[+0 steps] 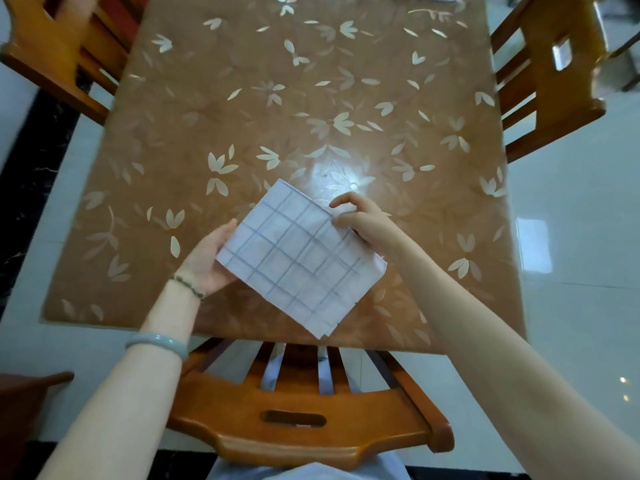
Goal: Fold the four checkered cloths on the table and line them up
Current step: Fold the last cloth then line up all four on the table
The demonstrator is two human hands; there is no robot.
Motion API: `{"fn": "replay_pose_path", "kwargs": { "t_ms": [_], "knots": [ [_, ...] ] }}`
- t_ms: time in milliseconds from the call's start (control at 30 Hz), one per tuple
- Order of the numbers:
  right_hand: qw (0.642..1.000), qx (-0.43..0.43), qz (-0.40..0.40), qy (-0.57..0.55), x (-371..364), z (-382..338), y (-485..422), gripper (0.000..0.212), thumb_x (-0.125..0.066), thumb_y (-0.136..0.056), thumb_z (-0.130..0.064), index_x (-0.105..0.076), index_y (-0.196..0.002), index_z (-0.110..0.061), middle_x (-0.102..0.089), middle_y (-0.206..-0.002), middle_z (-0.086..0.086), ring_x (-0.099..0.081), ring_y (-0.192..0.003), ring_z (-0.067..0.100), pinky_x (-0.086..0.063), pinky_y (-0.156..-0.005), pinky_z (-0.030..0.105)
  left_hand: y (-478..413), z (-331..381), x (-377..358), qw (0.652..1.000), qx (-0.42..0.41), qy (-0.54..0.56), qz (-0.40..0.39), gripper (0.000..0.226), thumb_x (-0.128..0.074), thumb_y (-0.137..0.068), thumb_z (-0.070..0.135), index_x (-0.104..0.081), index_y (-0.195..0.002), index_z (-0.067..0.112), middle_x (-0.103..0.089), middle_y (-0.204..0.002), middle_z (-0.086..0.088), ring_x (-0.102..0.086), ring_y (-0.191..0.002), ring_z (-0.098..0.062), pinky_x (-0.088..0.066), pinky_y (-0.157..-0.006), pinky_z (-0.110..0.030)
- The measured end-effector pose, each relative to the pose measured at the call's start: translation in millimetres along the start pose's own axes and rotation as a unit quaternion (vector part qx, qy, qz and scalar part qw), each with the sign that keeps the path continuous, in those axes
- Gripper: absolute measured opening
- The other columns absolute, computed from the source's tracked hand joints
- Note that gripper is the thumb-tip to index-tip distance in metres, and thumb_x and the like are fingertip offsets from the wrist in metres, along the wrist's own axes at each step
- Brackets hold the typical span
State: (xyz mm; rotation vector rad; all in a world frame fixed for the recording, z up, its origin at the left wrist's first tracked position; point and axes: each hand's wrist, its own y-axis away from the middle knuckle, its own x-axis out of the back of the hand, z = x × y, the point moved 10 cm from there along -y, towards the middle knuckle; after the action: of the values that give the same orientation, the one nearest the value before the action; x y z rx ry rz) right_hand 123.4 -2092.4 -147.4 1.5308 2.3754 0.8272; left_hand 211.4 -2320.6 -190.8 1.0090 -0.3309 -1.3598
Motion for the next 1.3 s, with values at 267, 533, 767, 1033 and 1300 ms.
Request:
{"fn": "replay_pose_path", "kwargs": {
  "t_ms": [267,533,767,1033,1300],
  "knots": [
    [0.983,0.08,0.11,-0.123,23.1,-18.7,30.7,0.024,-0.057,-0.087,-0.004,-0.074,-0.09,-0.021,-0.07,-0.089,0.003,-0.065,-0.084,0.02,-0.052,-0.079,0.038,12.1,6.7,-39.7,0.997,-0.03,0.024,-0.068,0.069,-0.081,-0.069,0.028,-0.055,-0.129,0.006,-0.061,-0.126,-0.014,-0.06,-0.109,-0.027,-0.055,-0.085,-0.038],
    [0.98,0.11,0.168,0.009,39.4,-25.4,58.7,0.024,-0.07,-0.078,-0.001,-0.072,-0.101,-0.007,-0.068,-0.089,-0.002,-0.061,-0.082,0.008,-0.049,-0.078,0.015,22.2,42.3,-36.0,0.976,-0.125,-0.165,0.064,0.078,-0.079,-0.072,0.023,-0.037,-0.138,0.019,-0.06,-0.113,-0.004,-0.061,-0.106,-0.022,-0.046,-0.096,-0.04],
    [0.957,0.093,0.239,0.134,42.5,-23.3,70.7,0.012,-0.073,-0.074,-0.015,-0.075,-0.084,-0.022,-0.064,-0.071,-0.007,-0.057,-0.071,0.006,-0.041,-0.071,0.018,49.3,62.0,-57.4,0.888,-0.235,-0.385,0.094,0.018,-0.073,-0.078,0.005,-0.066,-0.094,0.009,-0.065,-0.082,-0.002,-0.058,-0.073,-0.014,-0.045,-0.062,-0.018],
    [0.975,0.087,0.174,0.105,35.1,-25.6,75.8,0.005,-0.068,-0.083,-0.019,-0.066,-0.079,-0.021,-0.06,-0.096,-0.011,-0.057,-0.092,0.004,-0.042,-0.084,0.02,51.9,78.1,-54.2,0.875,-0.239,-0.416,0.062,0.002,-0.069,-0.085,0.019,-0.068,-0.085,0.02,-0.061,-0.093,0.005,-0.055,-0.08,-0.005,-0.043,-0.068,-0.018],
    [0.981,0.048,0.145,-0.123,12.1,-16.3,73.7,0.014,-0.062,-0.091,-0.02,-0.051,-0.085,-0.013,-0.062,-0.082,0.005,-0.063,-0.077,0.021,-0.055,-0.071,0.041,44.6,44.3,-58.7,0.977,-0.114,-0.163,-0.076,0.076,-0.089,-0.05,0.042,-0.061,-0.112,0.009,-0.073,-0.103,-0.006,-0.07,-0.094,-0.023,-0.059,-0.068,-0.034]
  ]
}}
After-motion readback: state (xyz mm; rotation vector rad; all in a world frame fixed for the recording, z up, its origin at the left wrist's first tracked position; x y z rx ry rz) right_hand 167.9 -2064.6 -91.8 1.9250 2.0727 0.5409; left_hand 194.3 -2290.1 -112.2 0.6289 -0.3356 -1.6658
